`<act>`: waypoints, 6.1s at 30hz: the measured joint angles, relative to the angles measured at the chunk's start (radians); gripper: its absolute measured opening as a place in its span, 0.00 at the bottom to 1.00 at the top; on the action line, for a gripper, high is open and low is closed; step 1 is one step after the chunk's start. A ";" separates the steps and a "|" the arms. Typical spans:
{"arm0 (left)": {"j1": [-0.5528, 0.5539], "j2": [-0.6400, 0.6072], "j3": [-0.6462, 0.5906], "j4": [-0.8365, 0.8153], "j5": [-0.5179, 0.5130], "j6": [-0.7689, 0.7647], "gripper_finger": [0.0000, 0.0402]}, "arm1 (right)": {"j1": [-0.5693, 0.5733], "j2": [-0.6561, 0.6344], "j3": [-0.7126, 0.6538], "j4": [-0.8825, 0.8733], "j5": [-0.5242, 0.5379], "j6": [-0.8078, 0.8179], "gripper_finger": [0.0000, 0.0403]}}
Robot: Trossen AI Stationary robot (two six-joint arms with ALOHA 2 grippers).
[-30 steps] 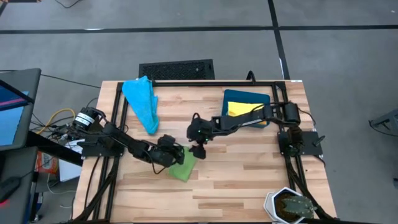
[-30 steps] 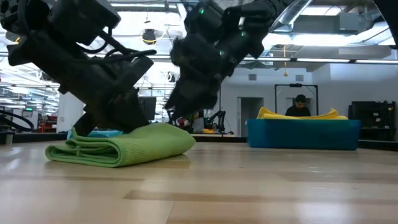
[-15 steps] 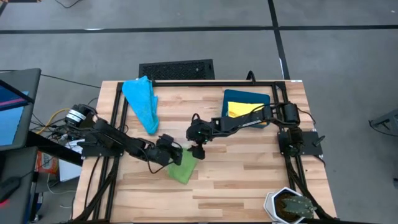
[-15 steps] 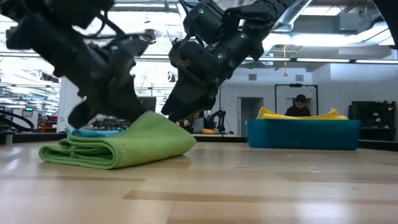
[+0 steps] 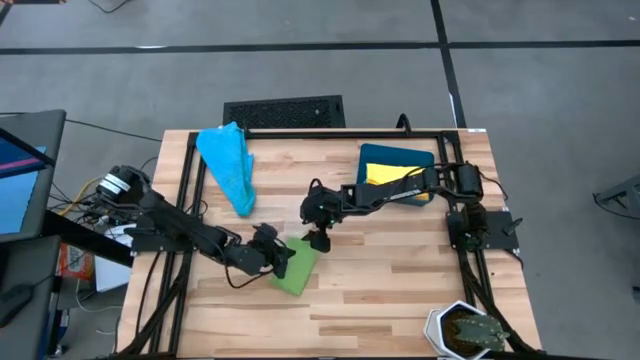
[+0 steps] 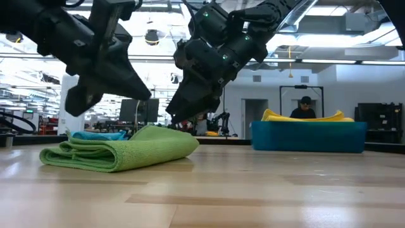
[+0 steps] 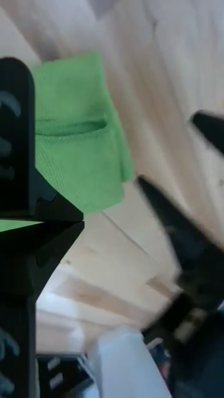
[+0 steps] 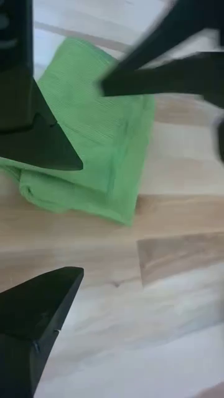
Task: Fold microfiber towels
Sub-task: Fold the green microfiber cloth, then put the green microfiber cloth into the blue bin, then fold the blue microfiber cloth
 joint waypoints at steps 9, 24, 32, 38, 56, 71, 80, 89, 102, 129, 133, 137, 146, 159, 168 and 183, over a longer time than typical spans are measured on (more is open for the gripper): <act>0.033 0.234 0.204 -0.180 0.117 0.040 0.00 | -0.009 0.000 0.000 0.001 -0.006 0.012 0.72; -0.005 0.257 0.317 -0.597 0.029 -0.093 0.00 | 0.033 0.009 -0.021 0.159 0.005 -0.009 0.72; -0.005 0.261 0.317 -0.590 0.034 -0.082 0.00 | 0.033 0.012 -0.021 0.208 0.043 -0.091 0.72; -0.005 0.261 0.317 -0.591 0.035 -0.075 0.00 | 0.038 0.127 -0.006 0.294 0.062 -0.094 0.72; -0.003 0.197 0.317 -0.605 0.047 -0.057 0.00 | 0.068 0.227 0.018 0.210 0.112 -0.027 0.44; 0.000 -0.338 0.317 -1.080 -0.204 0.074 0.00 | -0.026 0.213 0.077 0.106 -0.012 0.355 0.05; 0.002 -0.618 0.316 -1.171 -0.369 0.282 0.00 | -0.195 0.080 0.076 -0.003 0.142 0.499 0.05; 0.005 -0.764 0.316 -1.288 -0.409 0.370 0.00 | -0.266 -0.106 0.076 -0.186 0.303 0.554 0.05; 0.005 -0.790 0.316 -1.360 -0.433 0.370 0.00 | -0.314 -0.382 0.079 -0.692 0.534 0.659 0.05; 0.005 -0.790 0.316 -1.360 -0.481 0.373 0.00 | -0.339 -0.571 -0.394 -0.990 0.594 1.035 0.10; 0.005 -0.790 0.316 -1.360 -0.481 0.372 0.00 | -0.339 -0.571 -0.392 -0.985 0.607 1.030 0.18; 0.005 -0.790 0.316 -1.360 -0.481 0.368 0.00 | -0.347 -0.609 -0.385 -0.963 0.616 0.985 0.34; 0.005 -0.790 0.316 -1.360 -0.476 0.344 0.00 | -0.347 -0.785 -0.385 -0.917 0.745 0.972 0.67; 0.005 -0.790 0.316 -1.360 -0.468 0.318 0.00 | -0.154 -0.883 -0.690 -0.477 0.883 1.063 0.65; 0.005 -0.790 0.316 -1.373 -0.474 0.300 0.00 | -0.188 -0.829 -0.785 -0.327 0.843 1.120 0.63; 0.141 -0.663 0.211 -1.320 -0.070 0.281 0.21 | -0.213 -1.127 -0.494 -0.314 0.868 0.699 0.63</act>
